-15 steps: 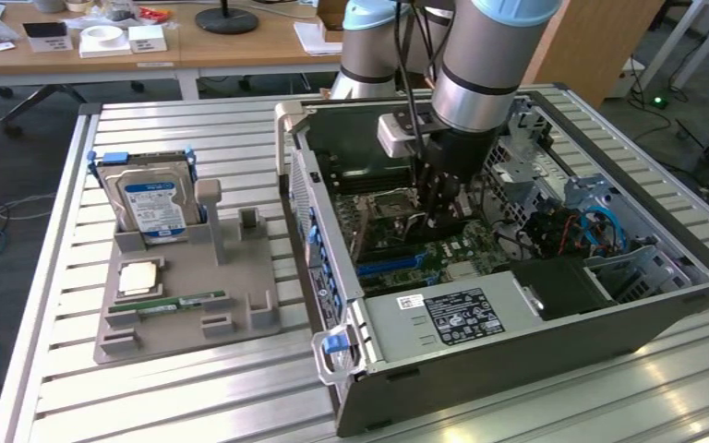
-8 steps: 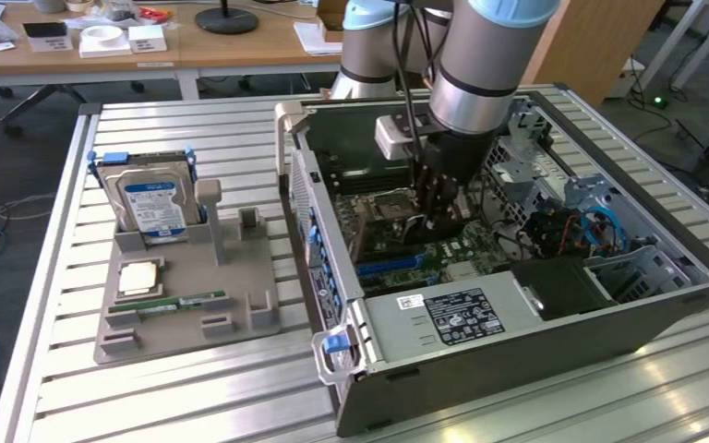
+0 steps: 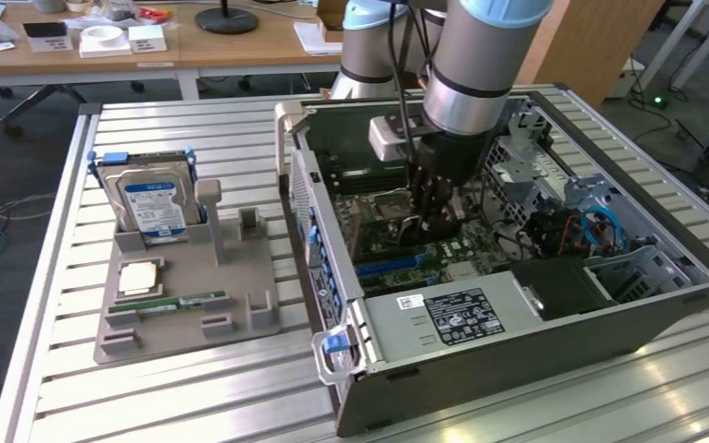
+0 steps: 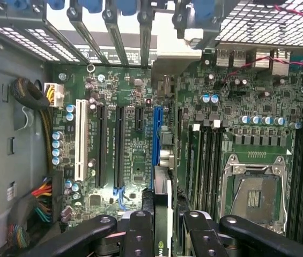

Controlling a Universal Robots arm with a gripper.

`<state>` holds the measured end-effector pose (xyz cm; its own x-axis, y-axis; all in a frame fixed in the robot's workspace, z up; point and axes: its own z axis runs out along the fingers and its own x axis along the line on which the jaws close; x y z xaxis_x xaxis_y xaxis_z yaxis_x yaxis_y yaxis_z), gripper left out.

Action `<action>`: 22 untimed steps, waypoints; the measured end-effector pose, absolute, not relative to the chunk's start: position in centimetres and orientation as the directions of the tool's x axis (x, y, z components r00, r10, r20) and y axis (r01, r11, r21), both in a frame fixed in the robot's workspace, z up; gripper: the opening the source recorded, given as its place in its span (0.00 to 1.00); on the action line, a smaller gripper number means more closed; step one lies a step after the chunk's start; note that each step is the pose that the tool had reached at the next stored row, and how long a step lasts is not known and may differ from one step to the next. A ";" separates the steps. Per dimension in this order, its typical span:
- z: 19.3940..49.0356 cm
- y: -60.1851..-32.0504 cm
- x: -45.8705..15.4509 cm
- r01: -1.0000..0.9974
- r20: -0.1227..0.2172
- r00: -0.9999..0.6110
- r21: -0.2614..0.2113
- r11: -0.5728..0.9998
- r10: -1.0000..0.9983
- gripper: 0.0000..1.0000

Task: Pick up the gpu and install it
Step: 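Insert the gpu into the slot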

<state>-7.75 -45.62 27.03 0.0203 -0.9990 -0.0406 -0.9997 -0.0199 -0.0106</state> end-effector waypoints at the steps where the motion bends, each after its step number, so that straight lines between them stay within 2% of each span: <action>1: 27.0 -45.6 -7.8 -1.000 -0.040 0.020 -0.010 -0.020 -0.999 0.26; 22: 27.0 -46.0 -8.2 -1.000 -0.040 0.020 -0.011 -0.020 -0.999 0.26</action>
